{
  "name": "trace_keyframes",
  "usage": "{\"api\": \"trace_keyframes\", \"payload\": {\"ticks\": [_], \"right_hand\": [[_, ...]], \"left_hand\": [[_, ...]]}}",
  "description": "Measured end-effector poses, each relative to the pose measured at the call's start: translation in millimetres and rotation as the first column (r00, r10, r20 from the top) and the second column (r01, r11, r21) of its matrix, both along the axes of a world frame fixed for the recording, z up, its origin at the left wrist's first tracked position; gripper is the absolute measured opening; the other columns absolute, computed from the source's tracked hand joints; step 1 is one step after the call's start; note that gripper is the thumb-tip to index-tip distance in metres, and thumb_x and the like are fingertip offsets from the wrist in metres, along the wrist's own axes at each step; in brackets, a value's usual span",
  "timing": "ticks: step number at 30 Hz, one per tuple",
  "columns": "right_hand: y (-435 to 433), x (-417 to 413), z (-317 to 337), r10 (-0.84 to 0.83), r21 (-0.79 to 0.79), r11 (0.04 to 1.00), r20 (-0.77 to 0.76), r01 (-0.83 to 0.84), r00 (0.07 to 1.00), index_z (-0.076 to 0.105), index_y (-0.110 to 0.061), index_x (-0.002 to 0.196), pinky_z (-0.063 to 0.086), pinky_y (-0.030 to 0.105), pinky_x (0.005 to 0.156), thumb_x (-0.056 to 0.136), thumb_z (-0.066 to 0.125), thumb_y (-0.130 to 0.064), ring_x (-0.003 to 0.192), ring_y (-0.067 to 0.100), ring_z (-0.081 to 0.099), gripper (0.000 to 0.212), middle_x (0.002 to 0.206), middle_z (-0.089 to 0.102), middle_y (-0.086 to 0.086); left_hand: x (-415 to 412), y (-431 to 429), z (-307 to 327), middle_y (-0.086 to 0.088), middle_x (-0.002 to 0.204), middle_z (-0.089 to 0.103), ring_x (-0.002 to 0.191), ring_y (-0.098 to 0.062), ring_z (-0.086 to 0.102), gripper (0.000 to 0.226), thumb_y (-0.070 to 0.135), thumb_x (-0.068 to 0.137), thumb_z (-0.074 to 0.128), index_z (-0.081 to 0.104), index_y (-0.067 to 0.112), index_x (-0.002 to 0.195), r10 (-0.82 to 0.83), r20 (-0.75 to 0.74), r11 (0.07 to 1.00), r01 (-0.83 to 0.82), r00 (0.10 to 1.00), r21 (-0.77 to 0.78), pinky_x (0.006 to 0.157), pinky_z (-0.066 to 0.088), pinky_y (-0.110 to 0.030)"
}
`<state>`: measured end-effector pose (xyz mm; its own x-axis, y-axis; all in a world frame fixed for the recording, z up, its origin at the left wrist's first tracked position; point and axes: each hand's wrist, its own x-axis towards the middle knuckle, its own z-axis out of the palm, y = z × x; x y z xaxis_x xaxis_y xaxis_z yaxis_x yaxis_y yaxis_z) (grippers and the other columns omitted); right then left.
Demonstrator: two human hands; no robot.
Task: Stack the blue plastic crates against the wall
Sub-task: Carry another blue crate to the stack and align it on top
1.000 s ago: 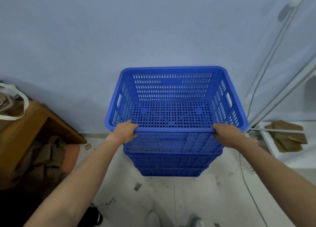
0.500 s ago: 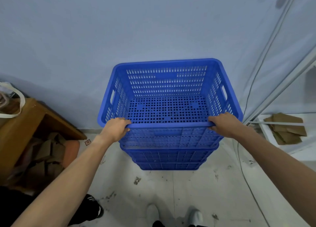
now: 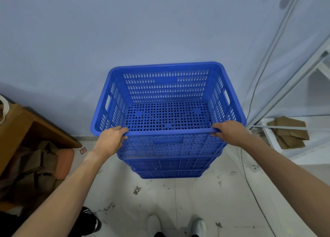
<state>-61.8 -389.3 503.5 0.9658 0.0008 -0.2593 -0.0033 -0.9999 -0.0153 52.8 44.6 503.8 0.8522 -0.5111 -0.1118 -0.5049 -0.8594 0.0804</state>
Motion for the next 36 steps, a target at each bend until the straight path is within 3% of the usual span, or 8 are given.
{"api": "trace_keyframes", "payload": {"ticks": [3, 8, 12, 17, 21, 26, 31, 36], "right_hand": [[-1.9, -10.3, -5.9, -0.035, 0.074, 0.997, 0.005, 0.034, 0.999, 0.053, -0.022, 0.098, 0.053, 0.04, 0.074, 0.098, 0.045, -0.047, 0.084, 0.024, 0.062, 0.026, 0.093, 0.066, 0.002], [11.4, -21.0, -29.2, -0.012, -0.044, 0.999, 0.192, 0.021, 0.981, 0.051, -0.018, 0.104, 0.043, 0.038, 0.083, 0.097, 0.042, -0.053, 0.093, 0.024, 0.056, 0.037, 0.1, 0.057, 0.001], [23.6, -10.0, -38.6, 0.002, -0.101, 0.995, 0.28, 0.028, 0.96, 0.052, -0.017, 0.099, 0.039, 0.039, 0.078, 0.095, 0.041, -0.057, 0.085, 0.025, 0.056, 0.042, 0.094, 0.057, 0.001], [20.3, -3.8, -38.2, -0.006, -0.109, 0.993, 0.27, 0.037, 0.963, 0.051, -0.018, 0.101, 0.04, 0.04, 0.075, 0.093, 0.04, -0.06, 0.084, 0.026, 0.056, 0.044, 0.094, 0.056, 0.0], [26.3, -16.5, -44.2, -0.03, -0.089, 0.994, 0.346, 0.064, 0.938, 0.052, -0.018, 0.096, 0.04, 0.039, 0.077, 0.092, 0.044, -0.059, 0.083, 0.025, 0.055, 0.042, 0.092, 0.056, 0.0], [33.4, -24.3, -47.7, -0.079, -0.083, 0.989, 0.407, 0.123, 0.91, 0.053, -0.017, 0.093, 0.041, 0.04, 0.078, 0.09, 0.048, -0.059, 0.082, 0.025, 0.053, 0.042, 0.087, 0.055, 0.001], [32.8, -24.3, -54.0, -0.061, -0.117, 0.985, 0.439, 0.124, 0.896, 0.053, -0.018, 0.097, 0.04, 0.04, 0.074, 0.09, 0.048, -0.057, 0.079, 0.027, 0.052, 0.04, 0.086, 0.053, 0.003], [33.3, -17.1, -59.5, -0.077, -0.105, 0.984, 0.468, 0.142, 0.88, 0.056, -0.016, 0.1, 0.04, 0.043, 0.074, 0.087, 0.056, -0.056, 0.078, 0.03, 0.052, 0.041, 0.085, 0.054, 0.007]], "left_hand": [[0.0, 0.5, -1.4, -0.007, 0.106, 0.069, 0.097, -0.031, 0.066, 0.024, 0.025, 0.099, 0.055, 0.062, 0.016, 0.12, 0.004, -0.01, 1.0, -0.004, 1.0, 0.005, 0.081, 0.054, -0.044], [-6.4, -2.7, -8.3, -0.011, 0.096, 0.069, 0.089, -0.033, 0.064, 0.014, 0.022, 0.097, 0.057, 0.061, 0.011, 0.105, 0.016, -0.002, 1.0, -0.016, 1.0, 0.005, 0.075, 0.052, -0.044], [2.4, -3.2, -8.9, -0.011, 0.097, 0.069, 0.087, -0.034, 0.064, 0.017, 0.024, 0.099, 0.054, 0.061, 0.012, 0.109, -0.029, 0.008, 0.998, 0.028, 1.0, 0.048, 0.077, 0.049, -0.041], [4.6, -6.0, -11.6, -0.013, 0.094, 0.069, 0.082, -0.035, 0.062, 0.015, 0.023, 0.099, 0.054, 0.06, 0.01, 0.104, -0.028, 0.058, 0.998, 0.025, 0.998, 0.055, 0.08, 0.042, -0.04], [-2.0, -1.3, -15.3, -0.013, 0.096, 0.07, 0.085, -0.036, 0.063, 0.018, 0.024, 0.099, 0.054, 0.061, 0.01, 0.108, -0.044, 0.051, 0.997, 0.04, 0.998, 0.066, 0.079, 0.044, -0.04], [-2.0, 5.8, -19.2, -0.014, 0.093, 0.065, 0.089, -0.035, 0.057, 0.02, 0.027, 0.098, 0.058, 0.059, 0.008, 0.104, 0.009, 0.002, 1.0, -0.009, 1.0, -0.021, 0.087, 0.043, -0.042], [-1.1, 9.8, -28.5, -0.013, 0.101, 0.062, 0.091, -0.032, 0.056, 0.022, 0.029, 0.1, 0.05, 0.054, 0.01, 0.11, -0.013, 0.1, 0.995, 0.003, 0.995, 0.097, 0.09, 0.044, -0.042], [6.1, 5.3, -21.6, -0.013, 0.102, 0.062, 0.093, -0.032, 0.057, 0.021, 0.03, 0.102, 0.045, 0.05, 0.011, 0.11, -0.029, 0.104, 0.981, 0.009, 0.994, 0.194, 0.094, 0.04, -0.04]]}}
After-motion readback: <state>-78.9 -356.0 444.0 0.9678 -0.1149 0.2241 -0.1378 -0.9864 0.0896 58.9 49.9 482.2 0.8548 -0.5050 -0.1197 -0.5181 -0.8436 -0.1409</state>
